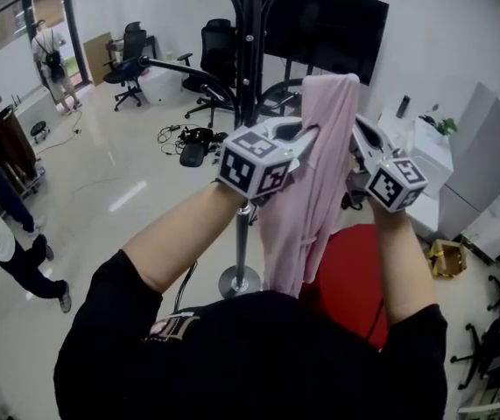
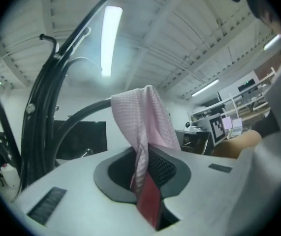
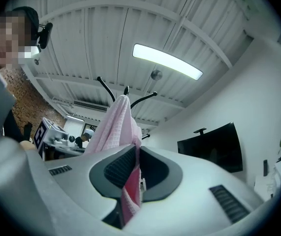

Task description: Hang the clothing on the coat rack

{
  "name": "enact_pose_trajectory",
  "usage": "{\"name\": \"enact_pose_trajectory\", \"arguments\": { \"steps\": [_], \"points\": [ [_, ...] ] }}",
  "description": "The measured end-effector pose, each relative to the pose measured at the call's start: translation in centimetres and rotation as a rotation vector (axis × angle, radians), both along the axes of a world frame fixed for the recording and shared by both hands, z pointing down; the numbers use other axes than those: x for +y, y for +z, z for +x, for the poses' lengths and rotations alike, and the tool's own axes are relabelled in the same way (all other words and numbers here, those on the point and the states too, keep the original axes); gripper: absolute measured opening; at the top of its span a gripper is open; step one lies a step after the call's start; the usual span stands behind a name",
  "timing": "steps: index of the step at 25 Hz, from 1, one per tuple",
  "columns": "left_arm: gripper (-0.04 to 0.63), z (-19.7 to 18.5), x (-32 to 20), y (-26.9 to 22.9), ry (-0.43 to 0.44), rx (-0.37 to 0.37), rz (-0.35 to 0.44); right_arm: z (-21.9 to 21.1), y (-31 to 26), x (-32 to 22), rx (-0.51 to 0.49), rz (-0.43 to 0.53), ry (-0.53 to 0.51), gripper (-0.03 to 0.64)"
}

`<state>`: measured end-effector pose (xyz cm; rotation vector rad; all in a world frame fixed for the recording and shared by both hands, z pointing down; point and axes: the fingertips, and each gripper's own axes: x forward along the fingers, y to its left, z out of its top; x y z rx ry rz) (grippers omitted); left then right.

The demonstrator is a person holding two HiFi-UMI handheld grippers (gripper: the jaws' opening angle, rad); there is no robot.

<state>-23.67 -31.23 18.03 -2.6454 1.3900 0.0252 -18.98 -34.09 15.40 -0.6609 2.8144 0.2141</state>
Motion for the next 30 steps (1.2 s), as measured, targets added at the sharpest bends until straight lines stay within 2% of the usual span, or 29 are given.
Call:
{"name": "enact_pose_trajectory", "arguments": {
  "steps": [3,6,8,12,17,23,30],
  "points": [
    [0.032,-1.4,0.4,2.2,0.005,0.057,-0.002,0.6,0.0,0.0,-0.044,0.001,-0.016,0.035],
    [0.032,-2.4,1.5,4.8,-0.013,0.051,-0.009,1.6,1.4,-0.5,-0.067,-0.004,-0.022,0.04],
    [0.032,-3.5,2.3,7.1,-0.04,0.051,-0.024,2.2,3.0,-0.9,-0.036,-0.018,0.003,0.04],
    [0.032,-5.7,4.8,11.8,-0.085,0.047,-0.043,4.7,7.0,-2.4,-0.022,-0.088,0.048,0.04],
    [0.032,-5.4,8.7,17.6,-0.025,0.019,-0.104,9.2,11.6,-2.8,0.001,-0.16,0.094,0.04],
    [0.032,0.0,11.5,21.2,0.088,0.082,-0.179,15.1,16.4,-1.4,0.042,-0.247,0.155,0.04],
    [0.032,11.8,11.3,22.7,0.228,0.08,-0.21,24.0,21.4,1.1,0.06,-0.313,0.159,0.04]
  ]
}}
